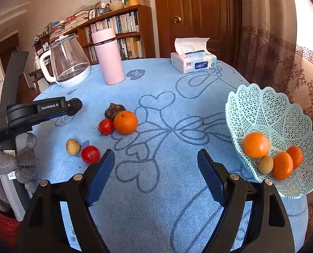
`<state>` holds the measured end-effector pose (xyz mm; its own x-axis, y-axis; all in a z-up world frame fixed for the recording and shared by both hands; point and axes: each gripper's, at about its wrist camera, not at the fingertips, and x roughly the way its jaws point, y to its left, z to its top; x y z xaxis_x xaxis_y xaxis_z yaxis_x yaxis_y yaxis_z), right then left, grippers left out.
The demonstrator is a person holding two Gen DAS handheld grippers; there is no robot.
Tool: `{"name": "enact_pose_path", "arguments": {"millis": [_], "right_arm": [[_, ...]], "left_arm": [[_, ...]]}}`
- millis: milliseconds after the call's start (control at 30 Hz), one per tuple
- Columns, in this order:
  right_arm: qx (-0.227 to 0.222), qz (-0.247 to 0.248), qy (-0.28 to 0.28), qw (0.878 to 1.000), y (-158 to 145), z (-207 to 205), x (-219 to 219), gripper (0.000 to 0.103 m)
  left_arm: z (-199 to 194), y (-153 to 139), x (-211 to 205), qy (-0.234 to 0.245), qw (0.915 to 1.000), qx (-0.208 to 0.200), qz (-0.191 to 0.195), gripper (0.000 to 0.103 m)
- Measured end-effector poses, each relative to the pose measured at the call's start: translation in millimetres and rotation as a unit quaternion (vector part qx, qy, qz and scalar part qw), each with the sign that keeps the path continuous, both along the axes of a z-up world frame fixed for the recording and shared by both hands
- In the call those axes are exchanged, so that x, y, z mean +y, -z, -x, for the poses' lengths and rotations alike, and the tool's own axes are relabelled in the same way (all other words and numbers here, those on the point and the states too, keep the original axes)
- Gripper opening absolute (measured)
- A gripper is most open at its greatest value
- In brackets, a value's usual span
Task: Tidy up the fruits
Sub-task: 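Close the left gripper on the passion fruit while right grasps the orange, then carry the orange into the basket and open right while left holds the passion fruit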
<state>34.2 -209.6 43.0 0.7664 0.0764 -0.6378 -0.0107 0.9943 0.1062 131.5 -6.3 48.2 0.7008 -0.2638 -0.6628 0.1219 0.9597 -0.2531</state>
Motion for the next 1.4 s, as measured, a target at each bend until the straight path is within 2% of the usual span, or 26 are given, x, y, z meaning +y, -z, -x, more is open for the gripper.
{"name": "enact_pose_path", "arguments": {"millis": [233, 400, 533, 667, 833, 1067, 1400], "right_arm": [[0.039, -0.014, -0.036, 0.998, 7.0, -47.1, 13.9, 0.081], [0.076, -0.019, -0.054, 0.995, 21.6, -78.7, 24.0, 0.067], [0.081, -0.013, -0.062, 0.995, 26.6, -90.5, 30.3, 0.065], [0.084, -0.004, -0.068, 0.994, 29.0, -101.0, 34.0, 0.057], [0.085, -0.004, -0.081, 0.993, 28.4, -106.1, 38.6, 0.042], [0.082, -0.004, -0.071, 0.994, 26.8, -100.0, 39.4, 0.041], [0.069, -0.011, -0.046, 0.997, 16.1, -71.9, 28.8, 0.041]], "left_arm": [[-1.4, 1.7, 8.2, -0.018, 0.9998, -0.002, 0.002, 0.043], [-4.1, 5.4, 13.5, -0.028, 0.9996, 0.004, 0.006, 0.043], [-4.2, 6.8, 12.6, -0.028, 0.9996, 0.006, 0.007, 0.043], [-4.2, 9.4, 8.1, -0.021, 0.9997, 0.009, 0.005, 0.043], [-3.4, 9.2, 8.0, -0.020, 0.9998, 0.007, 0.006, 0.043], [-2.8, 9.9, 5.9, -0.016, 0.9998, 0.007, 0.009, 0.043], [6.0, 0.4, 1.6, -0.022, 0.9994, -0.027, -0.003, 0.043]]}}
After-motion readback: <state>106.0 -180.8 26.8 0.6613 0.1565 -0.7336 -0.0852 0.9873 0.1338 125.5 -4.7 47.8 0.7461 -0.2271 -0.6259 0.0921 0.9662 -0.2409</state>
